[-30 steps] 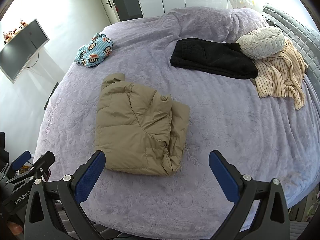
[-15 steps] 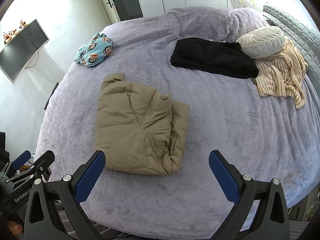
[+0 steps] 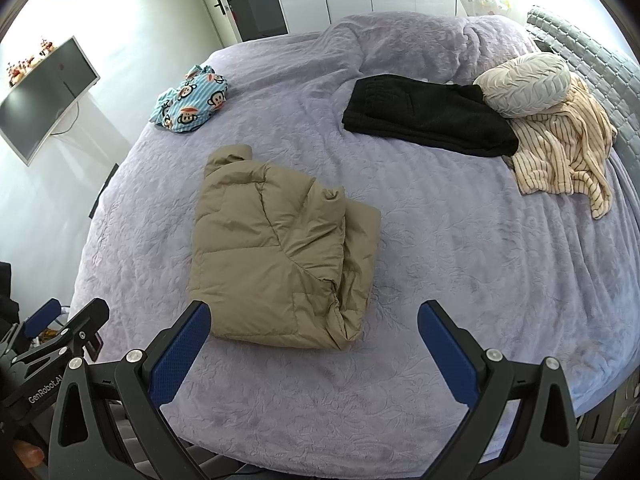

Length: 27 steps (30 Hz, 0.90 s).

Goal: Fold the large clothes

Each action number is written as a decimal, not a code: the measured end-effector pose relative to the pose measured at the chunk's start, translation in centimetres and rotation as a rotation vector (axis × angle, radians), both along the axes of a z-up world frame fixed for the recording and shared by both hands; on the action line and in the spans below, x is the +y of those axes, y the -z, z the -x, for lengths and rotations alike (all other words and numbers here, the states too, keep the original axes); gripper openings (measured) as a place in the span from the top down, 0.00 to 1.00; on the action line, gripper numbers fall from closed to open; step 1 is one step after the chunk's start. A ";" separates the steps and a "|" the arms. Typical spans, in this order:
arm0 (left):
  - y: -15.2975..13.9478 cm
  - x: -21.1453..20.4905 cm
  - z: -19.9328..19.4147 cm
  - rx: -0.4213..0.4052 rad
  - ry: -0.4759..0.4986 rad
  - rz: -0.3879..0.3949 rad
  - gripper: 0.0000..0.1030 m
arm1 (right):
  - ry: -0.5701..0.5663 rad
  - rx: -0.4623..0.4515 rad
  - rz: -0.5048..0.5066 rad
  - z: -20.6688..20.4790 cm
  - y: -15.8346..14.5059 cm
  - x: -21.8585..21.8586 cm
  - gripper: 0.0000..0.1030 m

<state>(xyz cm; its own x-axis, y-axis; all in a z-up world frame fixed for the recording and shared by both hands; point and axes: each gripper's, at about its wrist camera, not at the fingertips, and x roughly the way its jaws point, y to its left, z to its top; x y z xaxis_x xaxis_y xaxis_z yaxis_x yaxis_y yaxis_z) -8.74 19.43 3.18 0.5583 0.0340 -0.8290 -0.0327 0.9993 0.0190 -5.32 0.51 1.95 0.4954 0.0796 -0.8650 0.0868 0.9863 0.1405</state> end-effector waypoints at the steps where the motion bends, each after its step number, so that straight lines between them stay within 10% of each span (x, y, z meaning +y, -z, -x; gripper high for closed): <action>1: 0.0 -0.1 0.0 0.000 0.000 0.000 0.00 | 0.000 0.001 0.000 0.1 0.0 0.0 0.00; 27: -0.7 0.1 0.3 -0.026 -0.010 0.013 0.00 | -0.004 0.004 -0.002 0.7 0.1 0.7 0.00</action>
<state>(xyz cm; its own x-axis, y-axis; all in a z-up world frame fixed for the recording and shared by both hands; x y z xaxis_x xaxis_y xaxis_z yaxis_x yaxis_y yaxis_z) -9.07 19.52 3.85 0.5791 0.0290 -0.8147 -0.0432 0.9991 0.0048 -6.00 1.21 1.84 0.4913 0.0832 -0.8670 0.0834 0.9863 0.1420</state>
